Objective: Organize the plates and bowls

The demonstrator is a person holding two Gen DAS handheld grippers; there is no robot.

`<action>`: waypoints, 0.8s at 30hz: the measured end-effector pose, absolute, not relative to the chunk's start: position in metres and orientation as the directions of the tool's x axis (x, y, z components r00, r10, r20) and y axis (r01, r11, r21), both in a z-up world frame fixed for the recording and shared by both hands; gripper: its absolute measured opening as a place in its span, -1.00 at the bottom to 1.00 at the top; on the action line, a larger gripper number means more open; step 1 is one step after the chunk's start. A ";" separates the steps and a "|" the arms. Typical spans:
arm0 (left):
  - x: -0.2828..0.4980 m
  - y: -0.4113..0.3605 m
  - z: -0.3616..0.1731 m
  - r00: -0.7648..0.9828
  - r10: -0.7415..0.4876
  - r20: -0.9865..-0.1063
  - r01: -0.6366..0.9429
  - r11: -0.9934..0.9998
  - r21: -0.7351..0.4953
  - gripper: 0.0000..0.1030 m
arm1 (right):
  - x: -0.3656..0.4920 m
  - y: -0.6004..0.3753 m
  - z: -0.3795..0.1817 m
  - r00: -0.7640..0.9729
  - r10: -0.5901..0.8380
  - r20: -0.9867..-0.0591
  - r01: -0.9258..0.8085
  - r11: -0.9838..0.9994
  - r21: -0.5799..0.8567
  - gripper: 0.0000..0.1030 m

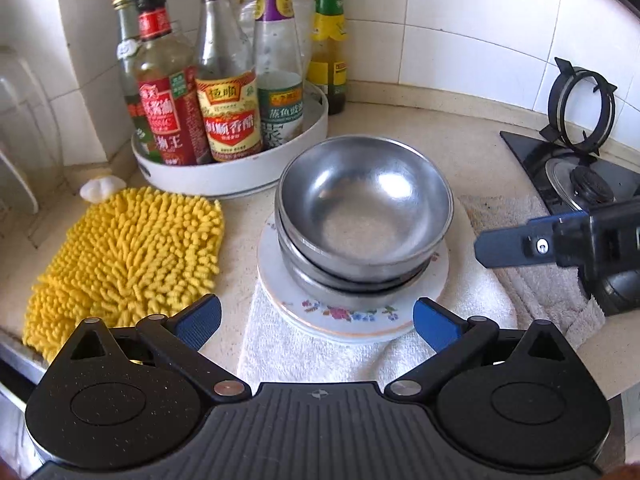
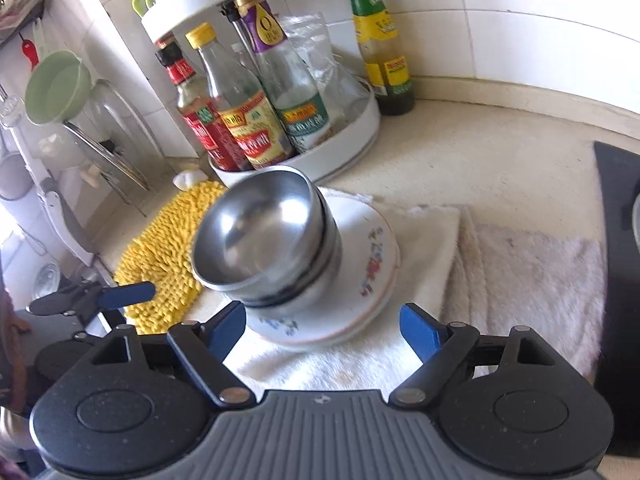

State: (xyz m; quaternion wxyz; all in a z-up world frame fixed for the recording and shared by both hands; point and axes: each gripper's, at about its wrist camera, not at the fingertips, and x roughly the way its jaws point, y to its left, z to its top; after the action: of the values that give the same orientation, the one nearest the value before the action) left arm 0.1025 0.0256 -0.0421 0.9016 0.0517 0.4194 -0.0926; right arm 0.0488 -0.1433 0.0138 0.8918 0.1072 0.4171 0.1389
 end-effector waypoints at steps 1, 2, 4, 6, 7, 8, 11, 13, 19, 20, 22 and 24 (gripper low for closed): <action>0.101 0.026 -0.043 0.630 -0.123 -0.767 0.204 0.979 0.010 1.00 | 0.046 -0.142 0.013 0.618 0.323 -0.717 -0.155 0.944 0.291 0.72; 0.098 0.026 -0.044 0.629 -0.123 -0.768 0.196 0.981 0.004 1.00 | 0.043 -0.142 0.012 0.624 0.307 -0.719 -0.153 0.950 0.273 0.72; 0.095 0.027 -0.045 0.626 -0.122 -0.770 0.183 0.983 -0.007 1.00 | 0.038 -0.141 0.011 0.635 0.281 -0.720 -0.142 0.958 0.249 0.72; 0.093 0.027 -0.045 0.630 -0.115 -0.768 0.168 0.986 -0.010 1.00 | 0.034 -0.142 0.010 0.641 0.267 -0.719 -0.134 0.962 0.238 0.73; 0.092 0.027 -0.044 0.633 -0.108 -0.767 0.158 0.987 -0.009 1.00 | 0.033 -0.142 0.010 0.643 0.260 -0.721 -0.130 0.964 0.232 0.73; 0.091 0.027 -0.044 0.635 -0.103 -0.765 0.148 0.989 -0.010 1.00 | 0.031 -0.142 0.009 0.642 0.255 -0.723 -0.128 0.966 0.227 0.73; 0.088 0.027 -0.043 0.643 -0.097 -0.760 0.129 0.991 -0.017 1.00 | 0.028 -0.141 0.006 0.647 0.240 -0.724 -0.124 0.970 0.211 0.73; 0.086 0.026 -0.043 0.646 -0.088 -0.759 0.116 0.993 -0.016 1.00 | 0.026 -0.141 0.004 0.650 0.230 -0.724 -0.118 0.972 0.204 0.74; 0.082 0.024 -0.044 0.659 -0.058 -0.750 0.074 0.997 -0.012 1.00 | 0.023 -0.143 0.000 0.655 0.220 -0.723 -0.089 0.973 0.215 0.76; 0.082 0.023 -0.044 0.662 -0.056 -0.747 0.069 0.998 -0.014 1.00 | 0.023 -0.144 -0.001 0.656 0.222 -0.722 -0.086 0.971 0.221 0.77; 0.080 0.021 -0.043 0.665 -0.057 -0.745 0.069 0.998 -0.015 1.00 | 0.022 -0.145 -0.002 0.656 0.225 -0.720 -0.080 0.970 0.230 0.78; 0.079 0.018 -0.042 0.668 -0.052 -0.743 0.071 0.997 -0.006 1.00 | 0.022 -0.146 -0.003 0.660 0.221 -0.718 -0.069 0.970 0.235 0.80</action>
State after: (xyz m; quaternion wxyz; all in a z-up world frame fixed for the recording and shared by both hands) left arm 0.0793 0.0177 -0.0423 0.9131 0.0117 0.4062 -0.0339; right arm 0.0215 -0.1460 -0.0026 0.9061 0.0940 0.4047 0.0799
